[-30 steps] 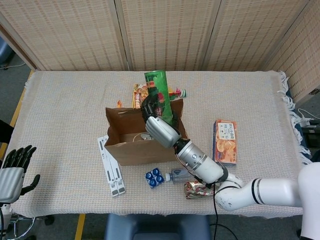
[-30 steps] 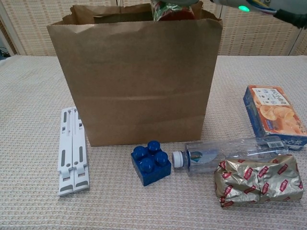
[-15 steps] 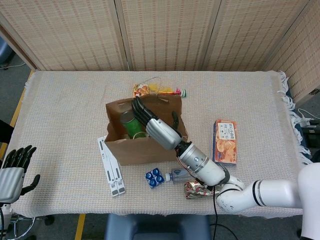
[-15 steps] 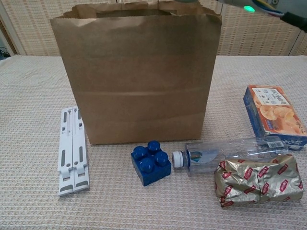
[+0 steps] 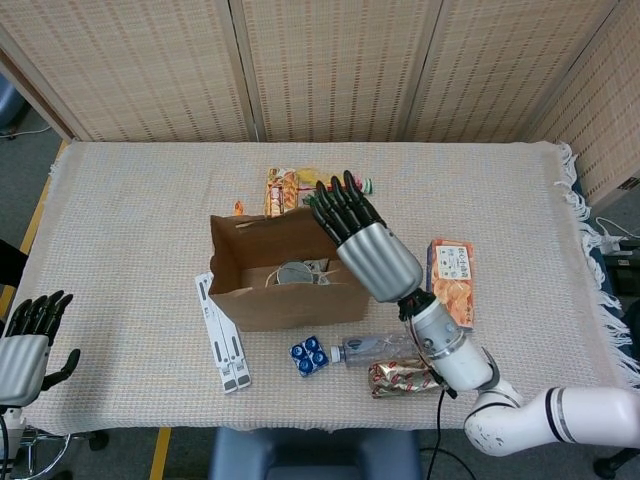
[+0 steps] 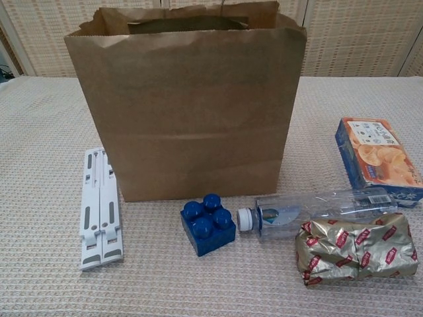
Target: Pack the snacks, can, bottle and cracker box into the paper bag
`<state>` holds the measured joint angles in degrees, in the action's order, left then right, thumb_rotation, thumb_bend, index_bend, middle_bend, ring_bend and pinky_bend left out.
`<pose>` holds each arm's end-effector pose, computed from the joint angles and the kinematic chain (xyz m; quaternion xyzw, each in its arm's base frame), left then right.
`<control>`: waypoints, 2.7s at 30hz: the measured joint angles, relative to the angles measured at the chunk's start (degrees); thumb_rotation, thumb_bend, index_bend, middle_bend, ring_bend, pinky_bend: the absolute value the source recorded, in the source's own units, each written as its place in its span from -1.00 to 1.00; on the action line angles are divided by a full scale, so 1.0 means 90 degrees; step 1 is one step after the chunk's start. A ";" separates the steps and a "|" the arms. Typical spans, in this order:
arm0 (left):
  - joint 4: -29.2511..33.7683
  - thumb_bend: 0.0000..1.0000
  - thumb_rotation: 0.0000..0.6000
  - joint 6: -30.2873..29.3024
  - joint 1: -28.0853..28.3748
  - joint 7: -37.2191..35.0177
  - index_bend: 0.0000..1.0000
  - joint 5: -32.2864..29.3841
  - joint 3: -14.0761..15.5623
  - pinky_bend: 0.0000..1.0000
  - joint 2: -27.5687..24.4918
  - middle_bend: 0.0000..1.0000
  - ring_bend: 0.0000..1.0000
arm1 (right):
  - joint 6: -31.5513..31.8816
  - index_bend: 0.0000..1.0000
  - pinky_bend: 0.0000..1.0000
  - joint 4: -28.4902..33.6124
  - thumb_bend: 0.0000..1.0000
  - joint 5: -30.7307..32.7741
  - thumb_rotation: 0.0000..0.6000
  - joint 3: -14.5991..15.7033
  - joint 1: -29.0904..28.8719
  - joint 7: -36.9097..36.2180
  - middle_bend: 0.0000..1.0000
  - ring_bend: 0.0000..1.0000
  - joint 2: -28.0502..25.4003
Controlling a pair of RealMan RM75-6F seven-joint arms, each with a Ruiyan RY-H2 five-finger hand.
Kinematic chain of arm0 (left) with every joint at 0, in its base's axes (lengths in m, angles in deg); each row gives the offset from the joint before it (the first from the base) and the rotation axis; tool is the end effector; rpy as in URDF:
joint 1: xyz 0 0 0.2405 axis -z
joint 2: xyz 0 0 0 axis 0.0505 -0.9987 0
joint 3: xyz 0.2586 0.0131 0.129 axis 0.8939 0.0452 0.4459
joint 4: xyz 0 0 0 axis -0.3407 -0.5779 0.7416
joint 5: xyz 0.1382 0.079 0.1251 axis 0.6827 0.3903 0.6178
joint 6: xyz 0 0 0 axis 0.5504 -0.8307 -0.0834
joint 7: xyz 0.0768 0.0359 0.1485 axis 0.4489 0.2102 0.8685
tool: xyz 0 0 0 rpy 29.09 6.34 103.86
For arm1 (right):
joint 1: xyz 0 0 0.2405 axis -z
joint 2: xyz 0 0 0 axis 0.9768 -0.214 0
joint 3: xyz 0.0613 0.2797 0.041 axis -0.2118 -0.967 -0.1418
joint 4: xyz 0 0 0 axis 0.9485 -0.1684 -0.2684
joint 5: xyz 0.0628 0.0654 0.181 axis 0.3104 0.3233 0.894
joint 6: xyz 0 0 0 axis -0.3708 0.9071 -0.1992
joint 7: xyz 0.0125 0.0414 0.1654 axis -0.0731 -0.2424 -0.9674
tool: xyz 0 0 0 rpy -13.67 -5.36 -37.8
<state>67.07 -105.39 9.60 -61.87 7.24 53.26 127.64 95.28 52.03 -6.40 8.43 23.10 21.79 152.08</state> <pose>-0.3386 0.2201 0.1766 -0.6147 -0.3685 -0.3539 0.6010 -0.0310 -0.3654 0.1259 0.7138 0.1562 0.2870 0.6195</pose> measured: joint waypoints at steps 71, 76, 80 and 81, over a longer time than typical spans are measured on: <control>0.0004 -0.24 1.00 -0.0059 -0.0022 0.0152 -0.94 -0.0018 -0.0022 -1.00 0.0065 -1.00 -1.00 | -0.2230 -0.14 0.50 -0.0758 -0.35 0.1310 1.00 0.1366 0.2163 -0.3096 0.08 0.22 0.1347; 0.0008 -0.24 1.00 -0.0065 -0.0024 0.0175 -0.94 -0.0025 -0.0025 -1.00 0.0073 -1.00 -1.00 | -0.2094 -0.08 0.58 -0.0775 -0.27 0.0950 1.00 0.1453 0.2269 -0.3448 0.16 0.30 0.1112; 0.0010 -0.24 1.00 -0.0073 -0.0027 0.0192 -0.94 -0.0032 -0.0029 -1.00 0.0082 -1.00 -1.00 | -0.1945 -0.08 0.58 -0.0649 -0.26 0.0724 1.00 0.1410 0.2336 -0.3756 0.17 0.30 0.0859; 0.0010 -0.24 1.00 -0.0074 -0.0027 0.0193 -0.94 -0.0033 -0.0030 -1.00 0.0083 -1.00 -1.00 | -0.1891 -0.08 0.58 -0.0595 -0.26 0.0657 1.00 0.1379 0.2359 -0.3874 0.17 0.30 0.0767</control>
<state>67.16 -106.06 9.35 -60.13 6.94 53.00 128.39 78.26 46.68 -0.49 20.84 44.33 -13.08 158.98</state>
